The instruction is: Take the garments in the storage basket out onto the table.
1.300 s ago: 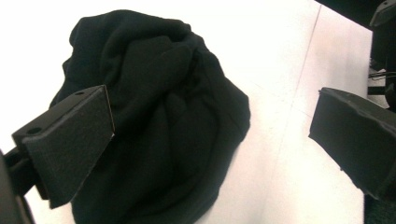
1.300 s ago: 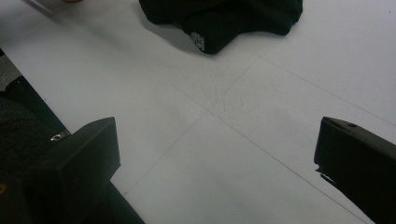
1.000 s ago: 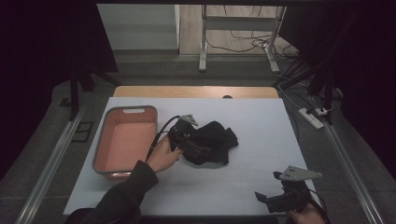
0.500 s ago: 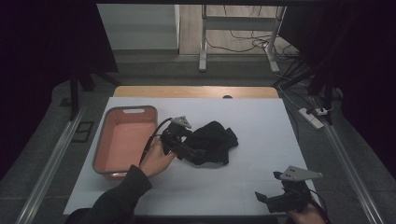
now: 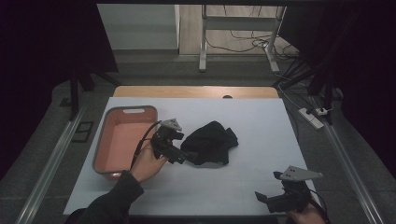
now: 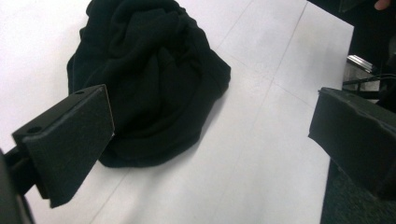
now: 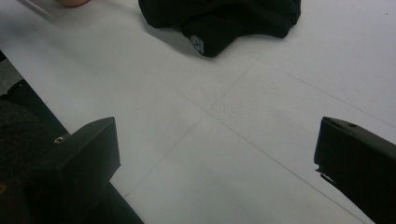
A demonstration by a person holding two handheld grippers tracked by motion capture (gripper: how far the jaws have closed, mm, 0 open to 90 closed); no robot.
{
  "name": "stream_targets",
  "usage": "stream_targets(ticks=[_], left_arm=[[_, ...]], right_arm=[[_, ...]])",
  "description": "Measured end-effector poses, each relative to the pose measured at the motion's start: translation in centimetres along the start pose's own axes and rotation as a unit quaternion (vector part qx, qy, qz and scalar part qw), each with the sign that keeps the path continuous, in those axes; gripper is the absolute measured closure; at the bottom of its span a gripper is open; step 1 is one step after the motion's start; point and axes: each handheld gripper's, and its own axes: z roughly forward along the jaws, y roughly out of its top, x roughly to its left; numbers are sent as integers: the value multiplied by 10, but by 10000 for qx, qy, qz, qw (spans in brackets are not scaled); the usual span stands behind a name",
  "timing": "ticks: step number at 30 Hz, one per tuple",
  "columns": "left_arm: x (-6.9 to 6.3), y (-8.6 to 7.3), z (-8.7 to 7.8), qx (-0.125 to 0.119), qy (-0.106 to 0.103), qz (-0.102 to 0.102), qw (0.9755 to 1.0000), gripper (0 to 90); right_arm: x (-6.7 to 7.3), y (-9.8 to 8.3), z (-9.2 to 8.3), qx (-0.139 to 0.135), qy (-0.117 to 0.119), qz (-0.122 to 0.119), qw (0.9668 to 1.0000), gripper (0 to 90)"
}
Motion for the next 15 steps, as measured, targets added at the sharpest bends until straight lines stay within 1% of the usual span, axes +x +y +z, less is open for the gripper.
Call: stream_targets(ticks=[6,13,15], left_arm=[[-2,-9,-12,-52,41,-38,10000,1],[-4,-20,-28,-206,145,-65,9997,1],[-4,-25,-32,-250,169,-120,9995,1]], right_arm=[[0,0,0,-3,-3,1,10000,0],[0,0,0,-7,-2,3,10000,0],[0,0,0,-9,-3,1,10000,0]])
